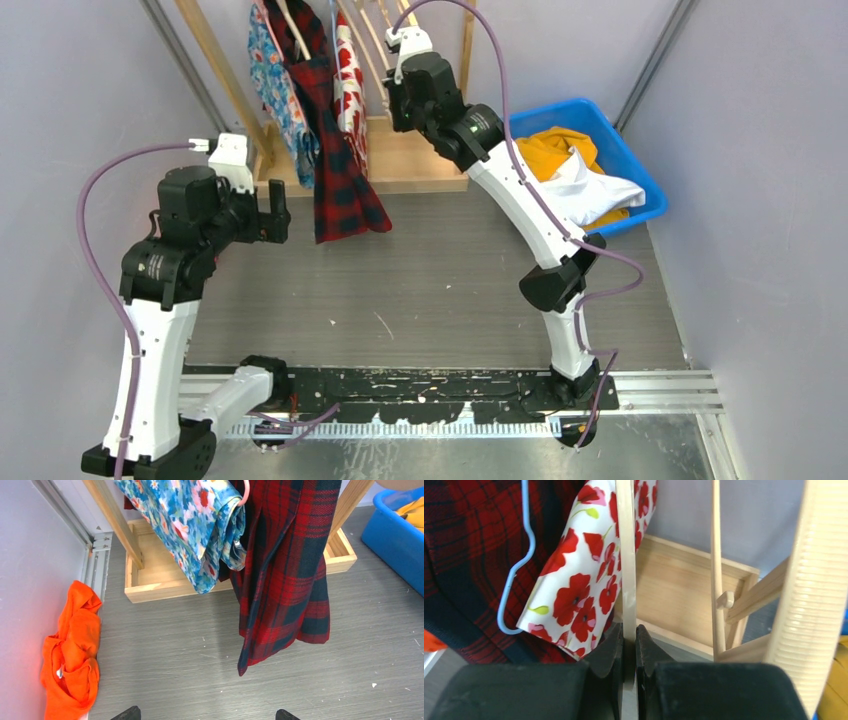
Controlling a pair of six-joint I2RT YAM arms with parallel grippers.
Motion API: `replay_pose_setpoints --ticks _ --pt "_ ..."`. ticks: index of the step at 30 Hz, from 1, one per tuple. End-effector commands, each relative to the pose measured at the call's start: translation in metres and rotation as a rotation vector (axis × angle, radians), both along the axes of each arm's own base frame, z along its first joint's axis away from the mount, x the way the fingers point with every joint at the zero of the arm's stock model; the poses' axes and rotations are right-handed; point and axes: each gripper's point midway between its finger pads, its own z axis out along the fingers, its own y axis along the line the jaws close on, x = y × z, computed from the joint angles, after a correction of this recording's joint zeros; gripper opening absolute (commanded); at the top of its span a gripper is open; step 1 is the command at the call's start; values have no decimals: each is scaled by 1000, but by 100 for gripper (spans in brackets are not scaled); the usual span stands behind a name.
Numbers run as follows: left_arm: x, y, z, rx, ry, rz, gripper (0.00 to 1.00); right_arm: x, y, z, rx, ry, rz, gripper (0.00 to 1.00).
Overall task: Remove the skirt from the hanger
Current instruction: Place the hanger on the clothesline.
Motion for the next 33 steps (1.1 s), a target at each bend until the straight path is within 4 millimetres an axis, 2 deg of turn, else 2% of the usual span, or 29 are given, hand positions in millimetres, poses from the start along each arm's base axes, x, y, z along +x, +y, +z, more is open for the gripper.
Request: replay_pose_setpoints --ticks 1,10,14,17,26,33 --pt "-2 6 11 15 -40 25 100 -8 5 36 126 -41 54 1" --pt "2 6 14 9 -42 30 99 21 -9 40 177 -57 12 1" --pt "-1 9 13 16 -34 45 99 34 -8 44 215 -74 9 1" --pt "-3 10 12 11 -29 58 99 45 -6 39 238 -69 9 1" --pt "-8 11 8 -3 -25 72 99 55 0 29 261 -54 16 1" --pt "-9 13 4 8 -12 81 99 52 4 24 269 -28 37 1"
